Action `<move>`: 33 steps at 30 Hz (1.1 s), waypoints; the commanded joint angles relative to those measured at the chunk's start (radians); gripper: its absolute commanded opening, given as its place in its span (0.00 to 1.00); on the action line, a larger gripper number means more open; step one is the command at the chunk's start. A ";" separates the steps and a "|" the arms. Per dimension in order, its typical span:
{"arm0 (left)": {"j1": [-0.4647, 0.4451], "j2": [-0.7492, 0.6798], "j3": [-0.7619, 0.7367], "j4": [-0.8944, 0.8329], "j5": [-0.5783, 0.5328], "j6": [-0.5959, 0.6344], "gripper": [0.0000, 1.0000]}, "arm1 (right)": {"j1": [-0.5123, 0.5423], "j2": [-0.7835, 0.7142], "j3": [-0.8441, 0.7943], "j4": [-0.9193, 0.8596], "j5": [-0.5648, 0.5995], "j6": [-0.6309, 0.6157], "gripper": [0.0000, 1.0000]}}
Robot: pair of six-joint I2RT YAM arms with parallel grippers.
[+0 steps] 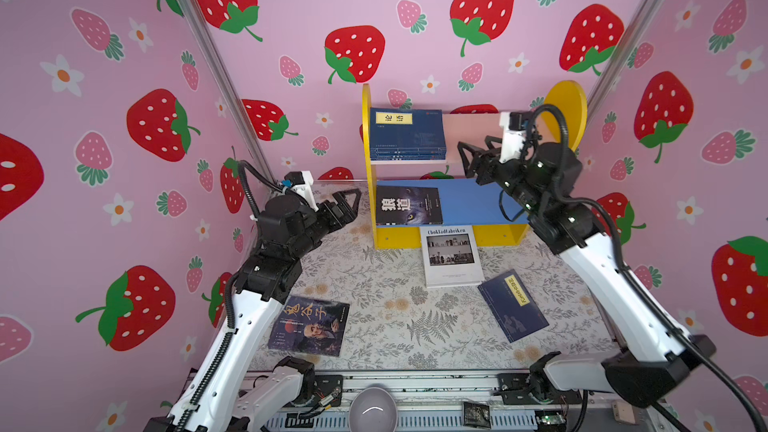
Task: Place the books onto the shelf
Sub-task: 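Lower both grippers to the navy yellow-label book on the floor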
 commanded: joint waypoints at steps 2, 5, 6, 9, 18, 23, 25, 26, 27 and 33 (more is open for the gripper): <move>-0.096 -0.013 -0.121 0.003 0.044 0.031 1.00 | 0.003 -0.135 -0.232 -0.095 0.182 0.073 0.81; -0.224 0.025 -0.196 0.021 0.018 0.025 1.00 | 0.000 -0.200 -0.420 -0.223 0.332 0.218 0.82; -0.272 0.045 -0.220 0.039 0.009 0.020 1.00 | -0.002 -0.216 -0.493 -0.249 0.353 0.266 0.82; -0.414 0.110 -0.291 0.122 -0.037 -0.018 1.00 | -0.036 -0.266 -0.711 -0.238 0.311 0.402 0.82; -0.693 0.448 -0.260 0.366 -0.142 -0.210 1.00 | -0.268 -0.347 -0.987 -0.165 0.296 0.425 0.82; -0.777 0.658 -0.134 0.442 -0.141 -0.337 0.98 | -0.429 -0.264 -1.048 -0.078 0.173 0.383 0.83; -0.799 0.734 -0.076 0.432 -0.157 -0.379 0.98 | -0.470 -0.231 -1.068 -0.051 0.121 0.372 0.83; -0.809 0.762 -0.055 0.435 -0.159 -0.400 0.98 | -0.485 -0.214 -1.073 -0.046 0.091 0.365 0.83; -0.815 0.797 -0.033 0.438 -0.155 -0.424 0.97 | -0.494 -0.194 -1.079 -0.043 0.058 0.360 0.83; -0.847 0.906 0.020 0.460 -0.130 -0.515 0.94 | -0.498 -0.183 -1.160 0.011 -0.006 0.387 0.76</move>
